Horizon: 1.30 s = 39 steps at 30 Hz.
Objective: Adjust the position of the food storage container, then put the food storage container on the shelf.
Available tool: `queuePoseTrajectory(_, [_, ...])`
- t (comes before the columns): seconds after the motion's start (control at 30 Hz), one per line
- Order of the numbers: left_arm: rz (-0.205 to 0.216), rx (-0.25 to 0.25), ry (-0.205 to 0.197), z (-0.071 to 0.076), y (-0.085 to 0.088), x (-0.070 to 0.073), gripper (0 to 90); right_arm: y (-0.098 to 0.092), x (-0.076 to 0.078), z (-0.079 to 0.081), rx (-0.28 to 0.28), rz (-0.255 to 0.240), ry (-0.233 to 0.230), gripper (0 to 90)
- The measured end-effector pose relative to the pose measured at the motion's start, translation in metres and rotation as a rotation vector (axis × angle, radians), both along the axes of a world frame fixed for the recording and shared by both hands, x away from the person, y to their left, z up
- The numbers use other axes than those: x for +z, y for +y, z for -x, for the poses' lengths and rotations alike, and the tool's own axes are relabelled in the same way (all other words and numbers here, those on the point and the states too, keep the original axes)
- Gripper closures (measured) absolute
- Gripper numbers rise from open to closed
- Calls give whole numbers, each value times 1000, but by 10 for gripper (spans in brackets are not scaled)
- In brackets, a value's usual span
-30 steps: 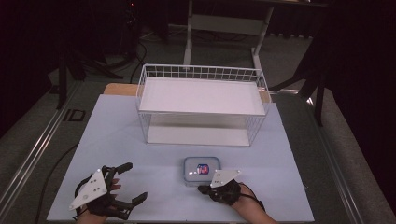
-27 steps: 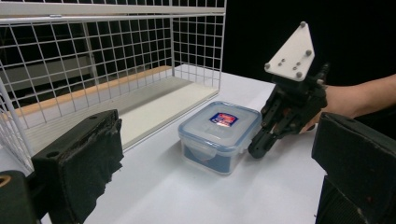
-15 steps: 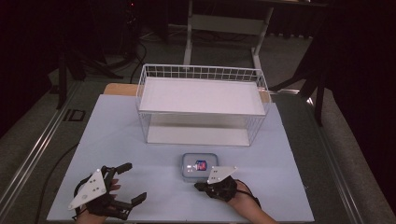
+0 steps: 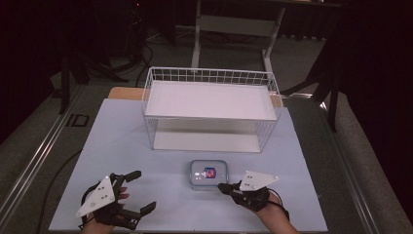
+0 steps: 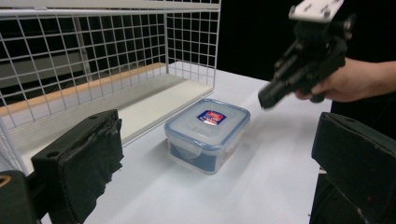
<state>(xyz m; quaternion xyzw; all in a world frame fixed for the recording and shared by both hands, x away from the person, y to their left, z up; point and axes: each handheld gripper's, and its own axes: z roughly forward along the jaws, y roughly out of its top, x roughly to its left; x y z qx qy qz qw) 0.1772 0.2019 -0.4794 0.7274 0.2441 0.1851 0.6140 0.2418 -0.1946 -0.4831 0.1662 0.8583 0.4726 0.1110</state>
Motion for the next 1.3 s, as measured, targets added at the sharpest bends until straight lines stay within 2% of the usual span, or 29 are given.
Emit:
queuePoseTrajectory(0.03, [2,-12,11,0,-1,-1,28,-3,2,0,-28,-4,-7,816])
queuePoseTrajectory(0.07, [2,-12,11,0,-1,-1,28,-3,2,0,-28,-4,-7,816])
queuePoseTrajectory(0.1, [-1,-39,25,-1,-2,-2,28,-8,5,-2,-73,-17,-2,777])
queuePoseTrajectory(0.17, [-7,-59,39,-2,-4,-1,28,-12,5,-4,-98,-30,-3,654])
queuePoseTrajectory(0.2, [-7,-59,39,-2,-4,-1,28,-12,5,-4,-98,-30,-3,654])
queuePoseTrajectory(0.23, [-1,-71,47,-4,-6,0,28,-15,5,-5,-135,-30,5,568])
queuePoseTrajectory(0.3, [7,-79,61,-5,-7,2,28,-18,4,-8,-161,-46,25,414])
queuePoseTrajectory(0.33, [-1,-87,80,-7,-10,4,28,-19,4,-9,-173,-49,32,354])
queuePoseTrajectory(0.37, [-24,-95,88,-9,-12,5,28,-21,4,-9,-163,-62,34,272])
queuePoseTrajectory(0.43, [-72,-101,99,-13,-18,8,28,-23,5,-10,-181,-52,21,164])
queuePoseTrajectory(0.53, [-76,-104,103,-17,-22,8,28,-25,7,-10,-201,-48,-2,120])
queuePoseTrajectory(0.57, [-80,-107,109,-19,-25,9,28,-25,7,-10,-232,-41,-24,119])
queuePoseTrajectory(0.6, [-77,-111,107,-21,-27,9,28,-25,8,-10,-275,-28,-34,145])
queuePoseTrajectory(0.63, [-75,-109,104,-23,-30,9,28,-27,9,-12,-279,-26,-24,139])
queuePoseTrajectory(0.67, [-84,-105,107,-25,-32,10,28,-29,11,-14,-272,-44,-17,154])
queuePoseTrajectory(0.73, [-100,-93,123,-31,-37,11,42,-33,13,-15,-278,-62,-37,216])
queuePoseTrajectory(0.8, [-132,-46,175,-38,-42,11,51,-36,15,-20,-270,-64,13,209])
queuePoseTrajectory(0.83, [-122,-36,211,-42,-44,11,54,-38,15,-23,-270,-74,9,203])
queuePoseTrajectory(0.87, [-122,-36,211,-42,-44,11,54,-38,15,-23,-270,-74,9,203])
queuePoseTrajectory(0.9, [-62,-26,295,-50,-47,11,49,-43,19,-24,-291,-111,-12,176])
queuePoseTrajectory(0.97, [-40,-23,326,-55,-50,12,38,-44,23,-27,-282,-109,21,168])
queuePoseTrajectory(1.0, [-40,-23,326,-55,-50,12,35,-44,23,-27,-282,-109,21,168])
queuePoseTrajectory(1.03, [-41,-22,349,-62,-54,13,30,-43,26,-29,-278,-98,52,168])
queuePoseTrajectory(1.1, [-46,-22,363,-65,-56,13,29,-42,27,-30,-279,-98,50,166])
queuePoseTrajectory(1.13, [-38,-20,392,-72,-60,13,29,-39,28,-30,-296,-95,34,160])
queuePoseTrajectory(1.17, [-36,-23,419,-77,-63,12,29,-38,28,-31,-285,-100,54,153])
queuePoseTrajectory(1.23, [-33,-24,429,-80,-65,11,29,-35,27,-33,-309,-90,87,135])
queuePoseTrajectory(1.27, [-52,-28,454,-87,-71,10,29,-33,26,-35,-319,-94,117,127])
queuePoseTrajectory(1.3, [-52,-28,454,-87,-71,10,29,-32,26,-37,-322,-101,151,117])
